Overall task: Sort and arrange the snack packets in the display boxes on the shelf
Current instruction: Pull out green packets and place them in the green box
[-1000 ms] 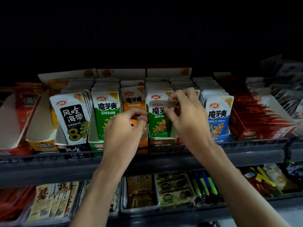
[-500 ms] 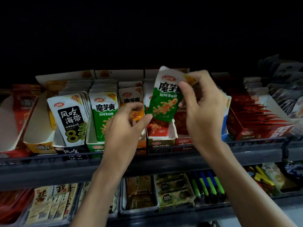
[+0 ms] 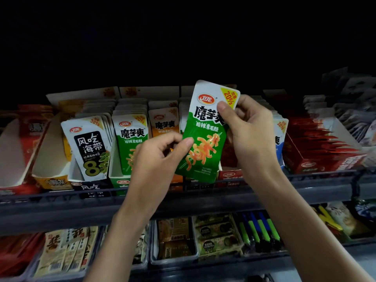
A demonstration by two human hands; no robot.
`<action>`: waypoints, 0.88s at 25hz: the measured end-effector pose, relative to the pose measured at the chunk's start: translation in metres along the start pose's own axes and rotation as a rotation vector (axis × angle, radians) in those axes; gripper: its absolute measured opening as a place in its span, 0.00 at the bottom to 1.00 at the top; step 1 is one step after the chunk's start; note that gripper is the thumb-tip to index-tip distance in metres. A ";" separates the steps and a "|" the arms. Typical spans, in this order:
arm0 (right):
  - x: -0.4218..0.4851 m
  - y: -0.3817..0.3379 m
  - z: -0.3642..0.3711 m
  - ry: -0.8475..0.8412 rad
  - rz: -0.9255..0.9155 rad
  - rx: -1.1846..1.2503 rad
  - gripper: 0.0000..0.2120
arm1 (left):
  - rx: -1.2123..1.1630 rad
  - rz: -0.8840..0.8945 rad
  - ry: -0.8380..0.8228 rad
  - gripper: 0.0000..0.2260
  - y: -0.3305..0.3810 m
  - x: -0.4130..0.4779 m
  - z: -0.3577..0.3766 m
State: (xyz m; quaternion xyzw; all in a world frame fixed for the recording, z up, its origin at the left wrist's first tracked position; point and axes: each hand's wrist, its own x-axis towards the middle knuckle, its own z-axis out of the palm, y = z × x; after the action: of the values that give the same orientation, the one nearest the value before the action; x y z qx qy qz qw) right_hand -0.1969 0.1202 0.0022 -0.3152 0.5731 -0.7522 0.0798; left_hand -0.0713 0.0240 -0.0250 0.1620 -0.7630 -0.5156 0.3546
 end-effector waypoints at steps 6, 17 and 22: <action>-0.004 -0.005 0.016 -0.110 0.051 -0.013 0.05 | -0.049 0.002 0.086 0.10 -0.003 -0.002 -0.012; -0.007 0.017 0.081 -0.148 -0.139 -0.107 0.06 | 0.196 -0.056 0.582 0.07 -0.030 0.002 -0.075; -0.007 0.035 0.104 -0.177 -0.125 -0.274 0.03 | 0.711 -0.324 0.490 0.06 -0.038 0.001 -0.087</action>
State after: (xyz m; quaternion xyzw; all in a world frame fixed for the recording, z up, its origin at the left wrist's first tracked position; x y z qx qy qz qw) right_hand -0.1405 0.0274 -0.0174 -0.4233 0.6404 -0.6397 0.0394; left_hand -0.0153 -0.0511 -0.0400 0.5076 -0.7511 -0.2173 0.3618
